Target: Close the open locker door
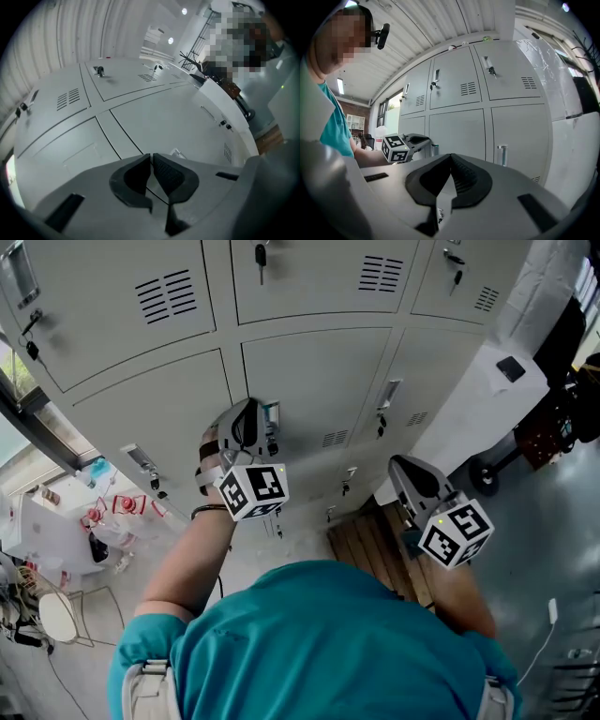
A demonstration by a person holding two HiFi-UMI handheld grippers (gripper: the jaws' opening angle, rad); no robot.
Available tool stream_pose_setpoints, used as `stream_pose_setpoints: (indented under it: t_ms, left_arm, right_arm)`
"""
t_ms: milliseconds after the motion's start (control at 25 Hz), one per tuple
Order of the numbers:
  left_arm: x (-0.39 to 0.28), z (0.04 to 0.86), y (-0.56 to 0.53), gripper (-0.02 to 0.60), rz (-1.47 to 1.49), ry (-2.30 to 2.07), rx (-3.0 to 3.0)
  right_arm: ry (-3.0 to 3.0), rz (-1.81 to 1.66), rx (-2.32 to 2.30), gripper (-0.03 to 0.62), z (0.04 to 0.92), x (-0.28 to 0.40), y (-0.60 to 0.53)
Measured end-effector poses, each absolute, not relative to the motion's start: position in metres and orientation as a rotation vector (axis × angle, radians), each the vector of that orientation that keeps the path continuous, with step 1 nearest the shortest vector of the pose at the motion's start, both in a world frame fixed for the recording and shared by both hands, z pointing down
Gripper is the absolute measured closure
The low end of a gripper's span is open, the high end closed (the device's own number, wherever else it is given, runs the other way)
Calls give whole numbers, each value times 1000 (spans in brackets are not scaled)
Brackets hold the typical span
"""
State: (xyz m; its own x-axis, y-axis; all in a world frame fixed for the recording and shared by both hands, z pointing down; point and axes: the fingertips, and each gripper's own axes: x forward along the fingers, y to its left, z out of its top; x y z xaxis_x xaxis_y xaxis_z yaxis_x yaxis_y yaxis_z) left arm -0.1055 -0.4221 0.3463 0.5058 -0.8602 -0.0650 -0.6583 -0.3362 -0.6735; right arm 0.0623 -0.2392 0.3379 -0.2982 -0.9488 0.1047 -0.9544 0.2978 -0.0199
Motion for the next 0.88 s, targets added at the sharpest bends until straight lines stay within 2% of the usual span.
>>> stream_pose_setpoints:
  t_ms: [320, 880]
  left_arm:
    - [-99, 356, -425, 561, -649, 1133, -1741]
    - [-99, 355, -425, 561, -802, 1137, -1748]
  right_arm:
    - [-2467, 129, 1815, 595, 340, 64, -239]
    - [-2523, 137, 1747, 595, 344, 56, -239]
